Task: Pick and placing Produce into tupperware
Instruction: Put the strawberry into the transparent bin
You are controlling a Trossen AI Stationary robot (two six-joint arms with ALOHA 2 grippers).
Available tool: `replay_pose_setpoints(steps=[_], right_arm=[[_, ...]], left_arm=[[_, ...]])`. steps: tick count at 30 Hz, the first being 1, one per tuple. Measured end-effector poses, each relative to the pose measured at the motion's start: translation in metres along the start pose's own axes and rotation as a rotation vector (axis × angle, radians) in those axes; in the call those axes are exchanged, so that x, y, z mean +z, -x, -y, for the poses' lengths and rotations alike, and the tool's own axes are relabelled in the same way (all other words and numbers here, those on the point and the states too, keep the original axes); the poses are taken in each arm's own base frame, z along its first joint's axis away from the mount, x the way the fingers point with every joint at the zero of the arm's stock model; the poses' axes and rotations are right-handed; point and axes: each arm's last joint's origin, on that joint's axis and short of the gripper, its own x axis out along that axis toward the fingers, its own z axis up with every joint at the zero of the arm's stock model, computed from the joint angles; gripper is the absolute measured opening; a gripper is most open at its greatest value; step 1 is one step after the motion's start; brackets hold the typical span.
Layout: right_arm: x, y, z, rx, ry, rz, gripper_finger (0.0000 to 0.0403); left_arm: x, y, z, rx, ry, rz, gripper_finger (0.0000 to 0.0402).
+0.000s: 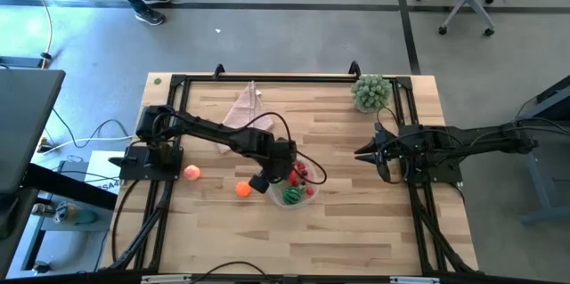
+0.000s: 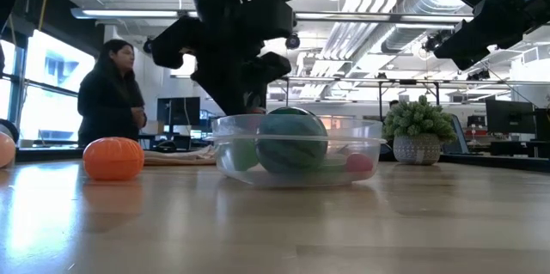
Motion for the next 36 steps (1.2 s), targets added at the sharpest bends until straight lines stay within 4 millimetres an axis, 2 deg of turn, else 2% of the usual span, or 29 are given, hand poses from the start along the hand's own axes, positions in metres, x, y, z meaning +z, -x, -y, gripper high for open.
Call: replay_pose_setpoints(steps=[36], right_arm=[[0.0000, -0.0001, 0.0000, 0.000, 0.000, 0.000, 0.0068]], left_arm=[[-0.0022, -0.0039, -0.0007, 0.051, 0.000, -0.004, 0.0147]])
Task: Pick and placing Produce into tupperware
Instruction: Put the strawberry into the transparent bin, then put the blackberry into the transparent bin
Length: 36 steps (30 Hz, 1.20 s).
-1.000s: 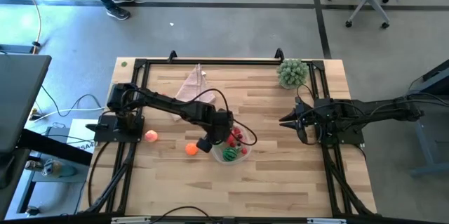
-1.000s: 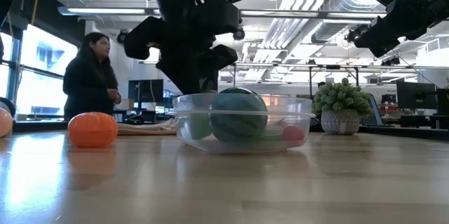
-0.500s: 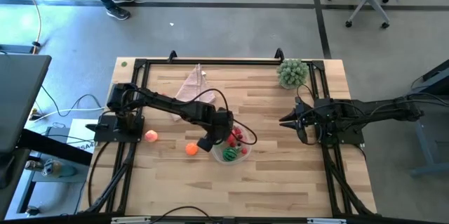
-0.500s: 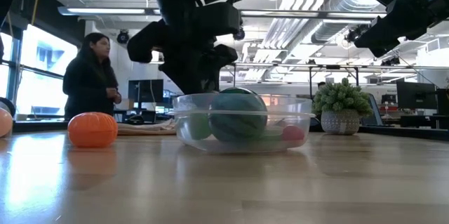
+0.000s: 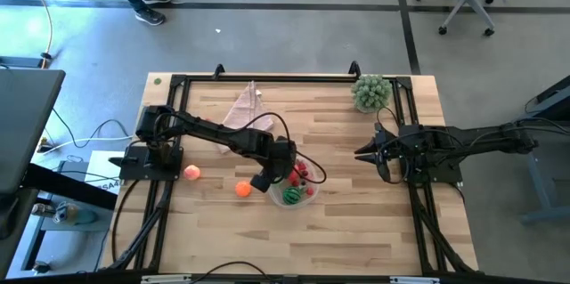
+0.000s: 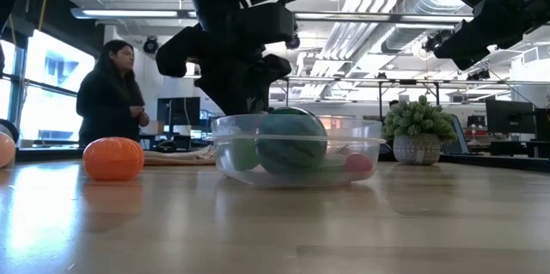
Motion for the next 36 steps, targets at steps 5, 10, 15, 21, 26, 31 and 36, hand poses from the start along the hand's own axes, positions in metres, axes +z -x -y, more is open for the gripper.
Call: replay_pose_setpoints(steps=[5, 10, 15, 21, 26, 31, 36], right_arm=[[0.000, 0.000, 0.000, 0.000, 0.000, 0.000, 0.0068], [0.000, 0.000, 0.000, 0.000, 0.000, 0.000, 0.0068], [0.000, 0.000, 0.000, 0.000, 0.000, 0.000, 0.0068], [0.000, 0.000, 0.000, 0.000, 0.000, 0.000, 0.0068], [0.000, 0.000, 0.000, 0.000, 0.000, 0.000, 0.0068], [0.000, 0.000, 0.000, 0.000, 0.000, 0.000, 0.0068], [0.000, 0.000, 0.000, 0.000, 0.000, 0.000, 0.0068]], left_arm=[[0.000, 0.000, 0.000, 0.000, 0.053, 0.001, 0.0176], [0.002, 0.001, -0.001, 0.004, 0.075, 0.008, 0.0222], [0.002, 0.001, -0.001, 0.003, 0.080, 0.006, 0.0252], [0.002, 0.001, -0.001, 0.001, 0.126, 0.002, 0.0252], [0.008, 0.018, -0.004, -0.009, 0.154, -0.053, 0.0240], [0.018, 0.046, -0.010, 0.000, 0.182, -0.118, 0.0228], [0.020, 0.065, -0.012, -0.016, 0.187, -0.175, 0.0218]])
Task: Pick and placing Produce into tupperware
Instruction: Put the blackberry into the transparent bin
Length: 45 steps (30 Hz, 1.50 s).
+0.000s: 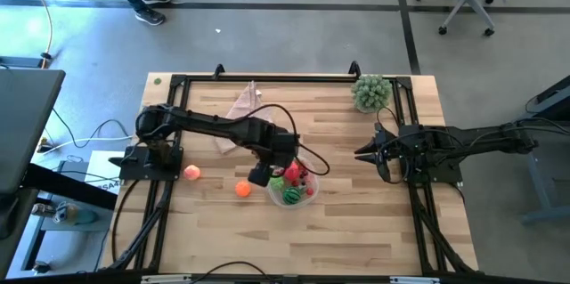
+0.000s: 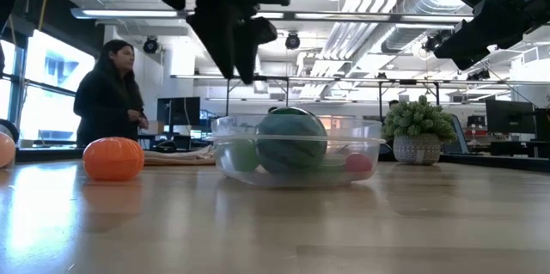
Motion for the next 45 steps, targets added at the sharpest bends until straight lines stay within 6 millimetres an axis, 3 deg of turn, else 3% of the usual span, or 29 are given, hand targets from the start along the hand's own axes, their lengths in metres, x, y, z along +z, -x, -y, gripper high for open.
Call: replay_pose_setpoints(steps=[5, 10, 17, 21, 30, 37, 45], right_arm=[[0.000, 0.000, 0.000, 0.000, 0.000, 0.000, 0.0068], [0.000, 0.000, 0.000, 0.000, 0.000, 0.000, 0.0068], [0.000, 0.000, 0.000, 0.000, 0.000, 0.000, 0.0068], [0.000, 0.000, 0.000, 0.000, 0.000, 0.000, 0.0068], [0.000, 0.000, 0.000, 0.000, 0.000, 0.000, 0.0068], [0.000, 0.000, 0.000, 0.000, 0.000, 0.000, 0.0068], [0.000, 0.000, 0.000, 0.000, 0.000, -0.001, 0.0068]], left_arm=[[-0.011, 0.004, -0.010, -0.018, 0.057, -0.078, 0.0206], [-0.029, -0.008, -0.032, -0.039, 0.132, -0.133, 0.0194], [-0.057, -0.026, -0.061, -0.209, 0.236, -0.117, 0.0178], [-0.067, -0.033, -0.072, -0.200, 0.254, -0.120, 0.0177], [-0.066, -0.049, -0.073, -0.060, 0.119, -0.091, 0.0177], [-0.070, -0.063, -0.072, -0.042, 0.095, -0.070, 0.0177], [-0.067, -0.064, -0.071, -0.078, 0.103, -0.024, 0.0177]])
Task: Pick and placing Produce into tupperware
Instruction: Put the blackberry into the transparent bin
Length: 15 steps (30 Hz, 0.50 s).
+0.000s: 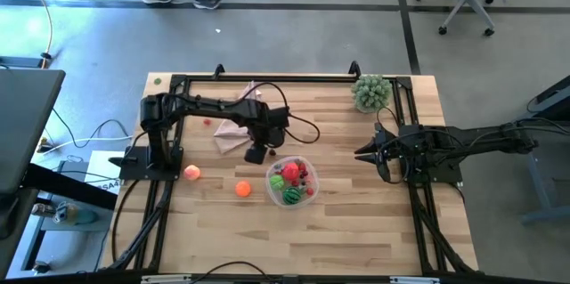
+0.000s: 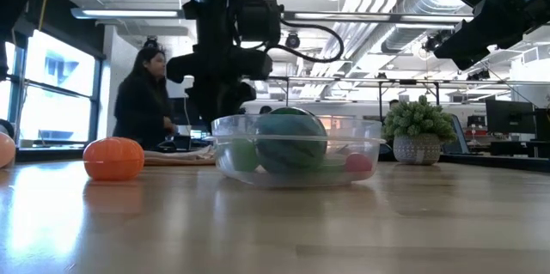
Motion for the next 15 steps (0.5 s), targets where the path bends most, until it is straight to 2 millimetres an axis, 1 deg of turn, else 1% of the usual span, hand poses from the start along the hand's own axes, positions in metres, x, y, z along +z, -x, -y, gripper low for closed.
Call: replay_pose_setpoints(steps=[10, 15], right_arm=[[0.0001, 0.0001, 0.0000, 0.000, 0.000, 0.001, 0.0068], [0.0001, 0.0001, 0.0000, 0.000, 0.000, 0.001, 0.0068]], left_arm=[[0.0017, 0.0000, -0.0009, 0.005, -0.020, 0.020, 0.0177], [0.0024, 0.0000, -0.0008, 0.010, -0.264, 0.024, 0.0177]])
